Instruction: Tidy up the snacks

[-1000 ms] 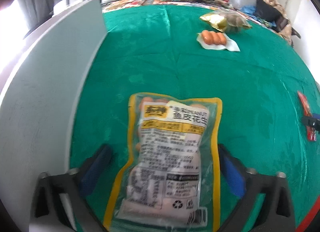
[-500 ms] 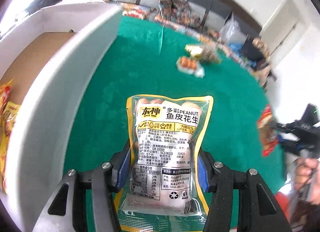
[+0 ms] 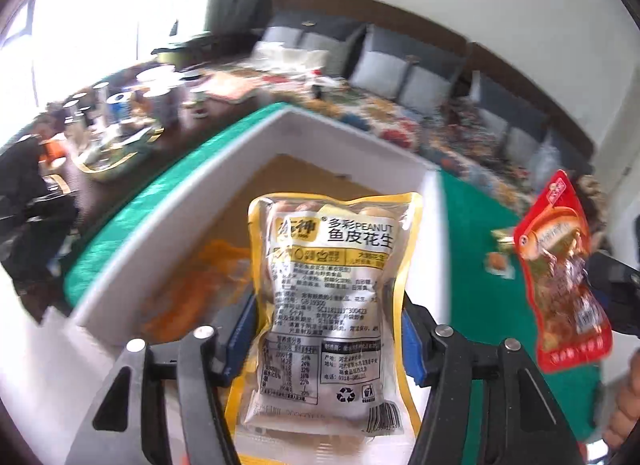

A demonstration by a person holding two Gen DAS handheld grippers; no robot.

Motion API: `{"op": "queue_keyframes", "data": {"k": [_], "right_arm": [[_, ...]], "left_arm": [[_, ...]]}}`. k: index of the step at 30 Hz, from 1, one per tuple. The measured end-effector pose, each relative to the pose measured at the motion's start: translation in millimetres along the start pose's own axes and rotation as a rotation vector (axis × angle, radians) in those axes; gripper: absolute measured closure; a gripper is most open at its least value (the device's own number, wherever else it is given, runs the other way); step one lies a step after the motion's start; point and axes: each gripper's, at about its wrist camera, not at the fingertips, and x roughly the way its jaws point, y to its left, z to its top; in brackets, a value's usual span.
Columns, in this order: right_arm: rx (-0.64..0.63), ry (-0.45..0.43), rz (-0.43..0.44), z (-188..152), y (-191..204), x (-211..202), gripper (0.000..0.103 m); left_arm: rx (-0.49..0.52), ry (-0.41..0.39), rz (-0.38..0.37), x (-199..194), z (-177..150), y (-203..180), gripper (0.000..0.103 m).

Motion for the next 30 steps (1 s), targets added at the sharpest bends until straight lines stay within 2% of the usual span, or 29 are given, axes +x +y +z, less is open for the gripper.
{"op": "queue_keyframes", "data": {"k": [1, 2, 3, 4, 6, 9, 12, 15, 16, 17, 19, 21, 24, 26, 30], "right_arm": [[-0.027, 0.027, -0.003, -2.8, 12.8, 21.2, 0.057], [-0.051, 0.052, -0.018, -7.1, 22.5, 41.2, 0.053], [-0.081, 0.103, -0.04, -11.8, 30.4, 66.2, 0.039], [-0.093, 0.143, -0.054, -16.0, 32.0, 78.4, 0.034], [-0.092, 0.179, -0.094, -19.2, 26.1, 93.1, 0.034], [-0.091, 0.137, -0.133, -16.9, 5.7, 76.2, 0.033], [-0.129, 0.062, -0.277, -8.2, -40.2, 31.3, 0.029], [-0.196, 0.004, -0.577, -26.2, -114.4, -8.6, 0.028], [-0.199, -0.008, -0.715, -37.5, -151.1, -27.0, 0.028], [-0.19, -0.01, -0.806, -44.1, -178.6, -38.5, 0.029], [-0.152, -0.023, -0.94, -61.3, -228.8, -73.2, 0.029], [-0.118, -0.067, -1.048, -77.6, -267.8, -114.0, 0.029], [-0.104, -0.115, -1.142, -89.4, -297.4, -145.4, 0.029], [-0.088, -0.128, -1.187, -93.1, -313.9, -160.1, 0.029], [-0.043, -0.204, -1.149, -100.8, -327.2, -180.9, 0.028]], "left_arm": [[-0.011, 0.018, 0.038, 4.4, -1.5, 9.6, 0.029], [-0.031, 0.042, 0.074, 11.4, -3.9, 22.0, 0.026], [-0.046, 0.053, 0.086, 15.7, -7.4, 30.0, 0.024], [-0.059, 0.061, 0.095, 20.3, -10.5, 36.7, 0.024], [-0.077, 0.056, 0.114, 20.7, -17.7, 46.1, 0.024], [-0.103, 0.042, 0.077, 17.0, -22.9, 44.1, 0.022], [-0.08, 0.039, 0.003, 12.8, -23.9, 7.0, 0.022], [0.008, 0.031, -0.116, 0.5, -28.0, -61.9, 0.02], [0.034, 0.031, -0.149, -2.3, -29.3, -78.1, 0.017], [0.072, 0.026, -0.193, -6.7, -32.8, -102.7, 0.015], [0.145, 0.019, -0.276, -12.0, -40.9, -152.1, 0.002], [0.209, 0.025, -0.349, -9.4, -52.6, -195.6, 0.0], [0.285, 0.09, -0.397, 19.2, -74.0, -250.6, 0.0], [0.309, 0.131, -0.398, 45.9, -88.7, -275.6, 0.0], [0.357, 0.217, -0.36, 107.1, -113.8, -308.7, 0.0]]}}
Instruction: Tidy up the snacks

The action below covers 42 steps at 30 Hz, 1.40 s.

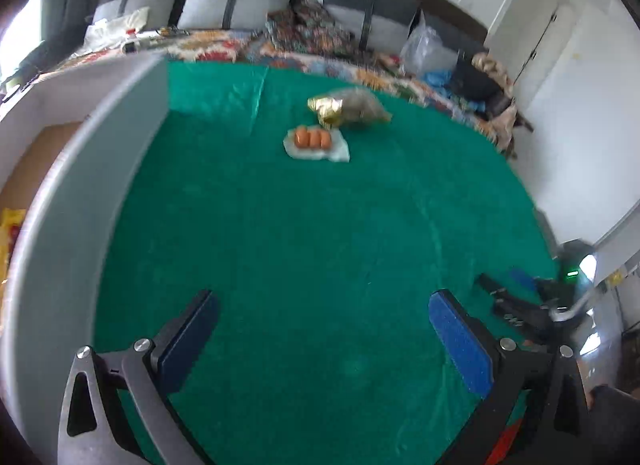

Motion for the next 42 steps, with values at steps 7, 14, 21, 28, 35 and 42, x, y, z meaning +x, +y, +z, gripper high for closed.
{"op": "queue_keyframes", "data": {"k": [7, 14, 21, 28, 35, 42], "right_arm": [[0.054, -0.021, 0.025, -6.6, -16.5, -1.7, 0.02], [0.105, -0.007, 0.041, -24.8, -17.5, -20.0, 0.014], [0.113, -0.004, 0.042, -26.4, -16.7, -19.3, 0.014], [0.112, -0.005, 0.042, -26.0, -16.8, -19.1, 0.014], [0.112, -0.005, 0.042, -26.2, -16.9, -19.3, 0.014], [0.112, -0.005, 0.042, -26.0, -16.9, -19.0, 0.014]], "left_arm": [[0.066, 0.088, 0.098, 85.0, -4.5, 0.5, 0.0], [0.203, 0.011, 0.187, 99.9, -15.6, -5.5, 0.0], [0.198, 0.006, 0.185, 98.6, -14.8, -3.0, 0.0], [0.198, 0.006, 0.186, 99.2, -14.5, -3.1, 0.0], [0.198, 0.006, 0.186, 99.4, -14.6, -2.9, 0.0], [0.197, 0.006, 0.186, 99.7, -14.6, -2.6, 0.0]]}}
